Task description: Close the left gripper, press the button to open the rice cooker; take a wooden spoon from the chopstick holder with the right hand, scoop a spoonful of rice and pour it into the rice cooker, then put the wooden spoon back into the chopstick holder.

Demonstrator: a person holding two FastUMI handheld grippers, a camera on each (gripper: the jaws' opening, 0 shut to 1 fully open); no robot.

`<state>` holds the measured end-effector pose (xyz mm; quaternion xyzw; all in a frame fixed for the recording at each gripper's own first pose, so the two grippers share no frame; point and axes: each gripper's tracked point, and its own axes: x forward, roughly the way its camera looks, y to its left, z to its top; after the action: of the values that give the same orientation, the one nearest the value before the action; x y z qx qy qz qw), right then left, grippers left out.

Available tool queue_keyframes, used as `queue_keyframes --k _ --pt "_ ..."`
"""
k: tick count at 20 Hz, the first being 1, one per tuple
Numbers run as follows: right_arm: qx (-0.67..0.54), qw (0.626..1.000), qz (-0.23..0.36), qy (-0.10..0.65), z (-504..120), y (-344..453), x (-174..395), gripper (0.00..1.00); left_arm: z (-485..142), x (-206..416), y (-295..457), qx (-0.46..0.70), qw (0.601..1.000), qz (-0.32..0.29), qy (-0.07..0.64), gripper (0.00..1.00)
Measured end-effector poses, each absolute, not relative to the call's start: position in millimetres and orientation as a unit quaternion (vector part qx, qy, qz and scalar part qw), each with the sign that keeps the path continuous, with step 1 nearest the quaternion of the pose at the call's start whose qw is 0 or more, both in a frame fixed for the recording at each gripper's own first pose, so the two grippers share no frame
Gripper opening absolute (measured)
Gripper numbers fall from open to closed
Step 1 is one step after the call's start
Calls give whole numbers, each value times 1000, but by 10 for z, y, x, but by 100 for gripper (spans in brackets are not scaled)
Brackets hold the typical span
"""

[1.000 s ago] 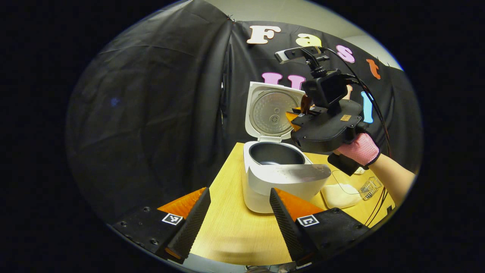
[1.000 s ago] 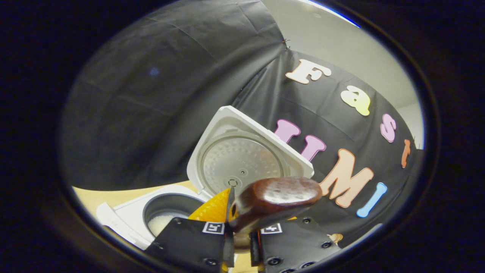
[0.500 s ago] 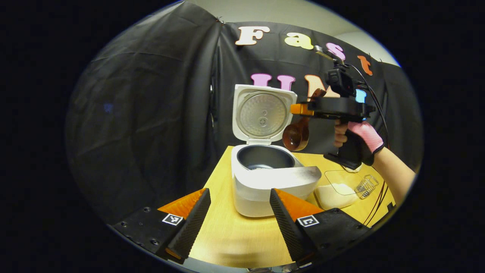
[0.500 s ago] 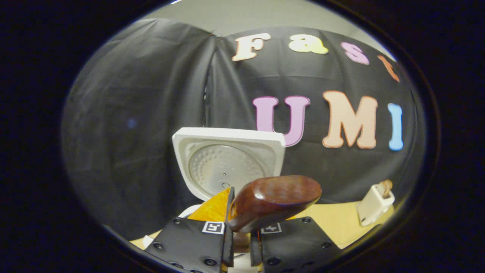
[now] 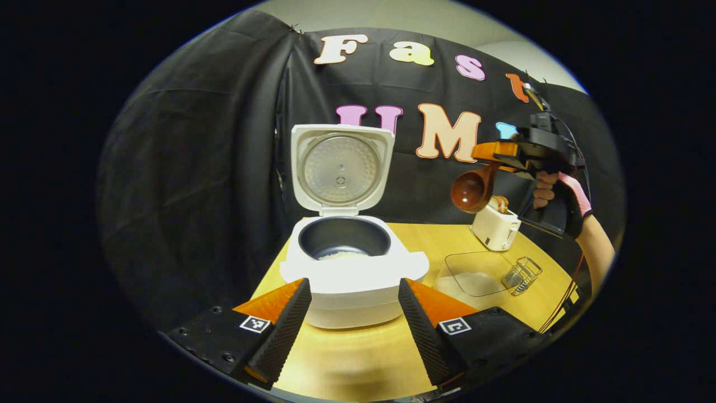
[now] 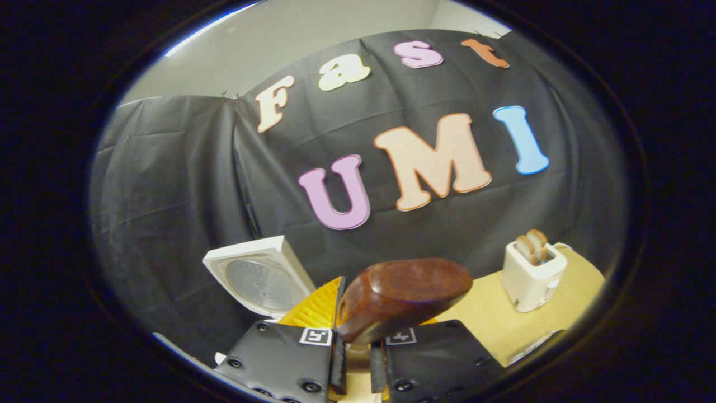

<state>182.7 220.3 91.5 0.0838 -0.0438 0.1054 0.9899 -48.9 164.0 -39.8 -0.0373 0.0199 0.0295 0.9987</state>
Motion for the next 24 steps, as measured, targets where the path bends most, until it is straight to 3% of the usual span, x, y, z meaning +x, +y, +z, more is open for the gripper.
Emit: queue_keyframes --k 11,24 --pt "86 996 19 -7 496 -39 1631 19 -297 -83 1011 -21 999 28 28 93" --pt "2 997 7 77 -597 -660 1774 20 -307 -174 703 -16 995 93 29 93"
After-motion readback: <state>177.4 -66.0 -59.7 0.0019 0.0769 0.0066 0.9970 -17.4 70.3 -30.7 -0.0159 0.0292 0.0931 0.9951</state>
